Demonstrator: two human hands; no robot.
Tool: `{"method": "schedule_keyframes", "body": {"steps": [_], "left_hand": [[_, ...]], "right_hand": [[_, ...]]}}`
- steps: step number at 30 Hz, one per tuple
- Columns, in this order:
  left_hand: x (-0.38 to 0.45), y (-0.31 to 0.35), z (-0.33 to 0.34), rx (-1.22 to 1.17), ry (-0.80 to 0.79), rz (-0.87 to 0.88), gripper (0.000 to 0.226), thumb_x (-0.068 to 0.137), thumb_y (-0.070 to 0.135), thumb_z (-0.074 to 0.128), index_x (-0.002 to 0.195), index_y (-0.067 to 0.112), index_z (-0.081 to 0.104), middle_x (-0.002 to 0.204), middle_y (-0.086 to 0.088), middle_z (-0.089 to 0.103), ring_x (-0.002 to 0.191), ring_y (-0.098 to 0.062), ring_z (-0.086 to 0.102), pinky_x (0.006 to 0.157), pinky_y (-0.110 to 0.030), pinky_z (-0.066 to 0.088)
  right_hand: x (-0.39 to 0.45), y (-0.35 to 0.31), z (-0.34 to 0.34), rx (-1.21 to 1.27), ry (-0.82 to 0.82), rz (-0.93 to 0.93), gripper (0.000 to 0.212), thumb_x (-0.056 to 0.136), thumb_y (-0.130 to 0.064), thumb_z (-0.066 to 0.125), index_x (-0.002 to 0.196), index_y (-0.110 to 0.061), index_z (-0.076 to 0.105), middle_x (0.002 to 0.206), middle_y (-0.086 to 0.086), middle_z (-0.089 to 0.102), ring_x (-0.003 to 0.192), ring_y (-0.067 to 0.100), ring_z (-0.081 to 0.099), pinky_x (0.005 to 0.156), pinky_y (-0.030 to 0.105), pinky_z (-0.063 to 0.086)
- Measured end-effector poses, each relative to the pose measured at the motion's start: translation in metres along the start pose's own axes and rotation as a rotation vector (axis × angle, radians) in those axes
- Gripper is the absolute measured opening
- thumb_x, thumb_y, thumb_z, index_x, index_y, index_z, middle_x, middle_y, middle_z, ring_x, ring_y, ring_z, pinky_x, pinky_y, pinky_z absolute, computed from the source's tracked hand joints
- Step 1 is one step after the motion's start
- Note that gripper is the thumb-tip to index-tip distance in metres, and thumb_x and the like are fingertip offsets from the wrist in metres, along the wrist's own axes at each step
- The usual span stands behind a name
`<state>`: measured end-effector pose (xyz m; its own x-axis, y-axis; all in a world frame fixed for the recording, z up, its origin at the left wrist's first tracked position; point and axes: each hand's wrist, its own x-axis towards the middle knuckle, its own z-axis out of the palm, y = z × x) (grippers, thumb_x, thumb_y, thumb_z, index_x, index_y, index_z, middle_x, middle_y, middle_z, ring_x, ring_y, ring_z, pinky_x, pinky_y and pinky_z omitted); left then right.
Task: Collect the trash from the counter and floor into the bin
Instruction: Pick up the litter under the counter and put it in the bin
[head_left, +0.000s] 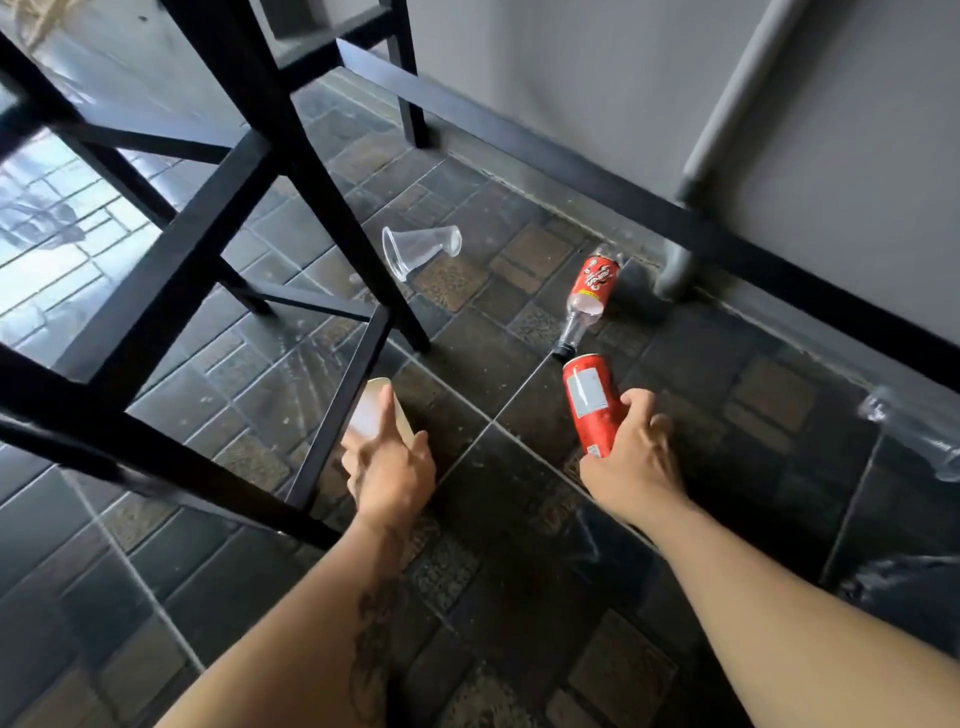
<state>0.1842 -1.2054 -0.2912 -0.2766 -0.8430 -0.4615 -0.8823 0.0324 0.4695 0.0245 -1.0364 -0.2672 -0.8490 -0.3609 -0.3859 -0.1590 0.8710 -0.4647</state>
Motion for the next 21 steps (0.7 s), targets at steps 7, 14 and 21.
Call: {"method": "schedule_keyframes", "body": {"steps": [7, 14, 21], "left_hand": [[-0.015, 0.016, 0.0, 0.055, -0.013, 0.132, 0.074, 0.085, 0.015, 0.05, 0.146, 0.048, 0.023, 0.128, -0.015, 0.025, 0.106, -0.043, 0.042, 0.092, -0.049, 0.043], [-0.099, 0.085, 0.03, -0.324, -0.02, 0.418, 0.072, 0.083, 0.02, 0.052, 0.146, 0.04, 0.026, 0.122, -0.002, 0.034, 0.098, -0.022, 0.042, 0.084, -0.034, 0.035], [-0.175, 0.161, 0.003, -0.517, -0.004, 0.641, 0.081, 0.073, 0.025, 0.052, 0.147, 0.045, 0.025, 0.144, -0.011, 0.046, 0.119, -0.033, 0.053, 0.092, -0.044, 0.049]], "right_hand": [[-0.017, 0.005, -0.04, 0.011, -0.098, -0.065, 0.073, 0.08, -0.014, 0.066, 0.134, -0.029, 0.021, 0.127, 0.015, 0.038, 0.102, 0.031, 0.051, 0.078, 0.032, 0.041], [-0.05, 0.001, -0.079, 0.153, -0.096, -0.116, 0.075, 0.084, -0.02, 0.068, 0.141, -0.032, 0.021, 0.135, 0.011, 0.037, 0.117, 0.029, 0.051, 0.083, 0.03, 0.045], [-0.105, 0.019, -0.177, 0.215, 0.115, -0.289, 0.066, 0.087, -0.029, 0.063, 0.141, -0.031, 0.027, 0.12, 0.006, 0.049, 0.098, 0.024, 0.057, 0.077, 0.031, 0.045]]}}
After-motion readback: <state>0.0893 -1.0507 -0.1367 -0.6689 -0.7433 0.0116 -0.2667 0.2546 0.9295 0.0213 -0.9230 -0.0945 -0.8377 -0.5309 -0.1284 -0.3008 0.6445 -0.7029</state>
